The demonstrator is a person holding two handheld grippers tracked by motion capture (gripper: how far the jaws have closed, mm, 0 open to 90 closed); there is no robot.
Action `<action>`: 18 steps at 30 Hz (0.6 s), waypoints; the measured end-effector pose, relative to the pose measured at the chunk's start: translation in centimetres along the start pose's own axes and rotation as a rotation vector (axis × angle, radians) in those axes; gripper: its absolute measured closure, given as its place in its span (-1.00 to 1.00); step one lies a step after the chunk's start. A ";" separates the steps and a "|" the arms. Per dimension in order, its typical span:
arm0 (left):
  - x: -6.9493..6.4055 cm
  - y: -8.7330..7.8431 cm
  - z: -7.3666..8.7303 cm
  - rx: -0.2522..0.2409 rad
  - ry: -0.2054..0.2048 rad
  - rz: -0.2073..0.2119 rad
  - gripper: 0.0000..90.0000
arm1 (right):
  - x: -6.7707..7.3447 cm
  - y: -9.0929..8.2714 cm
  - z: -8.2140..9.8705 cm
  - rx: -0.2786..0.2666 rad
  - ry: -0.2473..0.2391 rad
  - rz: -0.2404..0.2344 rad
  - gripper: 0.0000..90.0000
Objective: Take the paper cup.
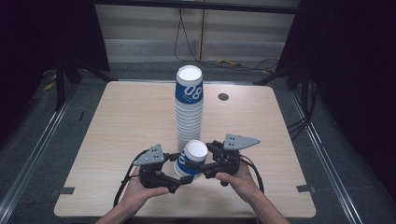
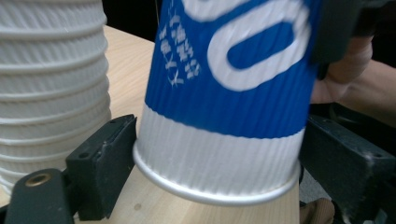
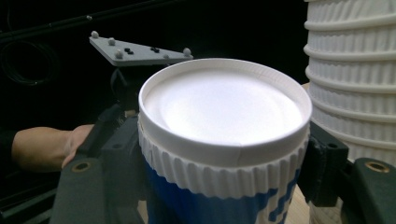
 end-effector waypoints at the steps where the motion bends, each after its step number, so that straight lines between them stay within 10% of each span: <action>1: 0.0 0.0 -0.1 -0.006 0.004 -0.001 -0.71 | 0.1 0.1 0.1 0.007 -0.002 0.000 -0.34; 18: -0.2 0.3 0.0 0.003 0.069 -0.032 -0.59 | 0.0 0.4 0.5 0.053 0.025 -0.029 -0.38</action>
Point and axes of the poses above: each handheld gripper's, and its own axes: y roughly forward along the jaws, z roughly out of its underside, x roughly to its left, the point moved 6 cm from there along y, roughly forward along the jaws, and after that the axes turned 13 degrees about x, right-handed, at the moved point
